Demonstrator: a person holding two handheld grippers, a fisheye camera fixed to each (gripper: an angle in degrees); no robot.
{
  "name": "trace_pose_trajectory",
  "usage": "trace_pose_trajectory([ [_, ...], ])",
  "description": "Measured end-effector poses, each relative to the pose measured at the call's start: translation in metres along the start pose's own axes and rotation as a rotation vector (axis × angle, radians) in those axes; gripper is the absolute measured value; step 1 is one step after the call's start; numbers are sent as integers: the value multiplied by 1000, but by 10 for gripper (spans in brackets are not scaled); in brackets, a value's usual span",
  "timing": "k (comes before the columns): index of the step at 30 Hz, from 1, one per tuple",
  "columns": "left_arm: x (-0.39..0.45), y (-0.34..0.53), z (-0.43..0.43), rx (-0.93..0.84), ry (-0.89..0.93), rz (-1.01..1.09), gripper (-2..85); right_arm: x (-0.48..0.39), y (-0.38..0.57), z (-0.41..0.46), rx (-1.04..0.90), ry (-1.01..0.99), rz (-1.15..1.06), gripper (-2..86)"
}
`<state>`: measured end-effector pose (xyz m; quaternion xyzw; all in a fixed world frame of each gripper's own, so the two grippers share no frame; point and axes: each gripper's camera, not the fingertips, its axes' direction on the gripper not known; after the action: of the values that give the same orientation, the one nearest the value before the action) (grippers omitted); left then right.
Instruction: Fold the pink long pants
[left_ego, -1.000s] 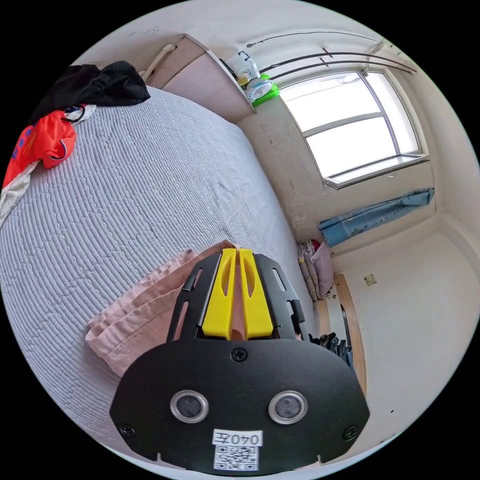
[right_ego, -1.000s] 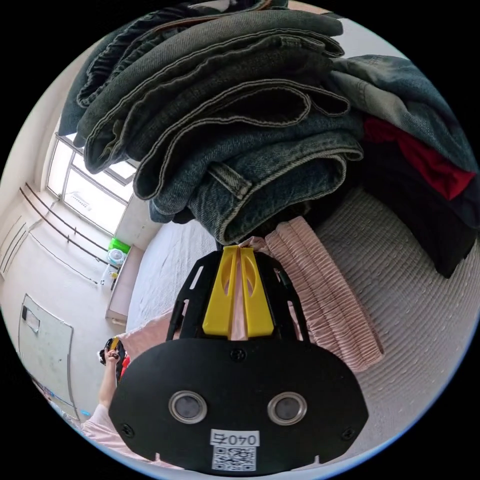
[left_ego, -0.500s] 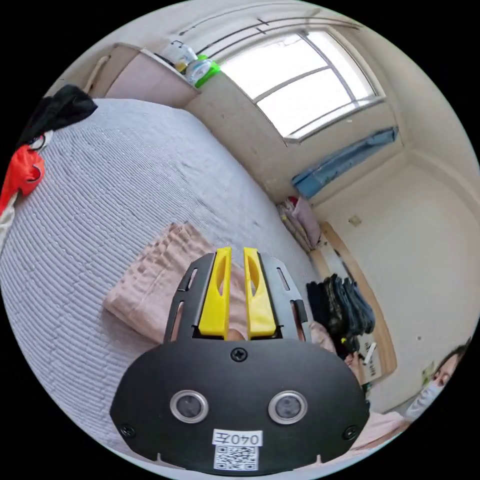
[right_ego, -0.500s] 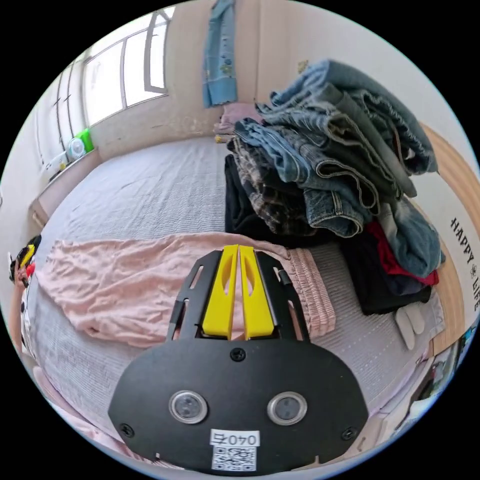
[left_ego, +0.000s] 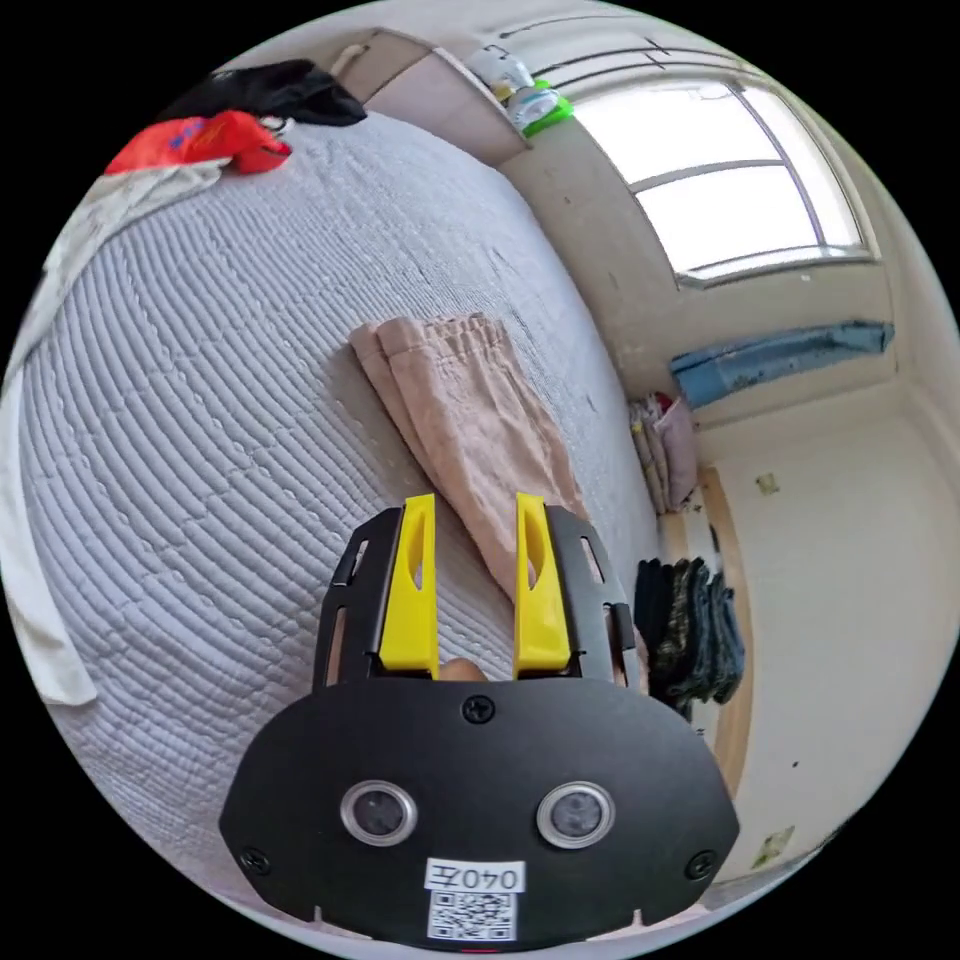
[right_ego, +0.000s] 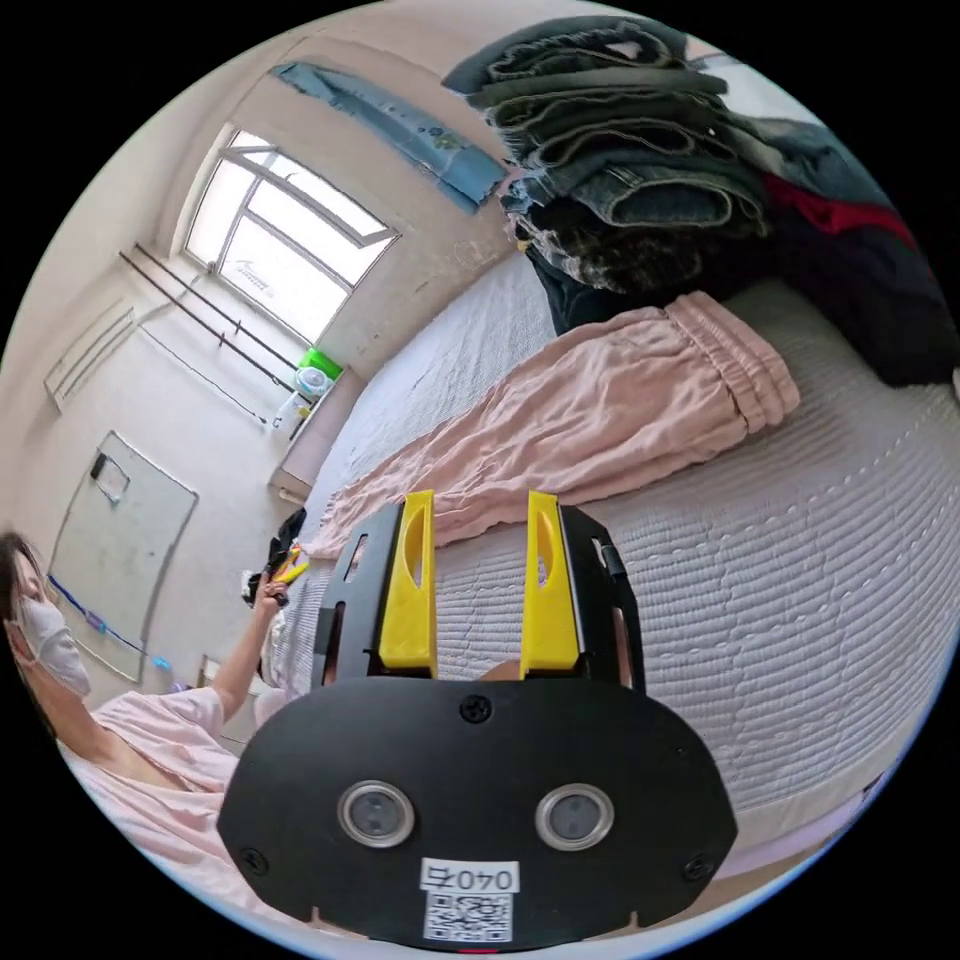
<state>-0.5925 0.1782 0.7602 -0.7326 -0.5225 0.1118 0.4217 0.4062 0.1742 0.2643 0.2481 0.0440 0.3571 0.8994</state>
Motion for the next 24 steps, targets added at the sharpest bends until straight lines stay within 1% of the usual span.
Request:
trace_pose_trajectory([
  [3,-36,-10,1,51,103,-199,79,17,-5,-9,-15,-43,59,136],
  [6,-53,-16,2,71,192,-252,79,24,-10,-22,-9,-24,76,135],
  [9,-58,-25,9,78,284,-258,78,35,-16,-29,0,-38,109,135],
  [10,-58,-27,11,73,284,-261,77,40,-19,-30,1,-46,126,135],
  [12,-59,-32,20,59,197,-275,62,46,-23,-28,-4,-44,152,135],
  [14,-58,-31,19,79,156,-284,55,55,-26,-25,-26,-55,197,134],
  [18,-55,-26,5,78,65,-224,54,63,-27,-30,-31,-78,231,133],
  [21,-65,-25,0,80,72,-217,48,73,-30,-36,-16,-81,271,133],
  [23,-70,-28,3,77,63,-215,41,88,-37,-37,12,-142,332,134],
  [24,-73,-31,6,81,87,-217,40,92,-40,-36,19,-164,354,135],
])
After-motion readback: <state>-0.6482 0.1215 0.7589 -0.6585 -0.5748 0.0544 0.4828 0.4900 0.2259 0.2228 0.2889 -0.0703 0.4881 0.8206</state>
